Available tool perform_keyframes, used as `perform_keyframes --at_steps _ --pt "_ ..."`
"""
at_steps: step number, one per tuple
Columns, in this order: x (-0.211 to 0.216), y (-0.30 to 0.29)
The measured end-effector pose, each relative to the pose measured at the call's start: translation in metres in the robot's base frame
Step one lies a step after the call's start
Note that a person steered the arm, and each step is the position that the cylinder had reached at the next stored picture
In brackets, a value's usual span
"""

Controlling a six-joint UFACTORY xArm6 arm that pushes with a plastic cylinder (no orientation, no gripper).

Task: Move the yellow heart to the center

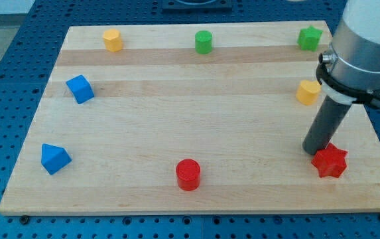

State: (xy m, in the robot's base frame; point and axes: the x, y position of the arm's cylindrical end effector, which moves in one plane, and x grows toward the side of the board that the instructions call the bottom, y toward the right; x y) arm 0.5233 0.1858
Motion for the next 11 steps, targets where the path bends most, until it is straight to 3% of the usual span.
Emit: perform_keyframes --at_steps 3,5,6,9,10,11 --pt "-0.006 0.009" --pt "-0.045 0.066" --pt "-0.090 0.066" --pt "-0.141 0.045" --pt "-0.112 -0.014" --pt "-0.105 0.027"
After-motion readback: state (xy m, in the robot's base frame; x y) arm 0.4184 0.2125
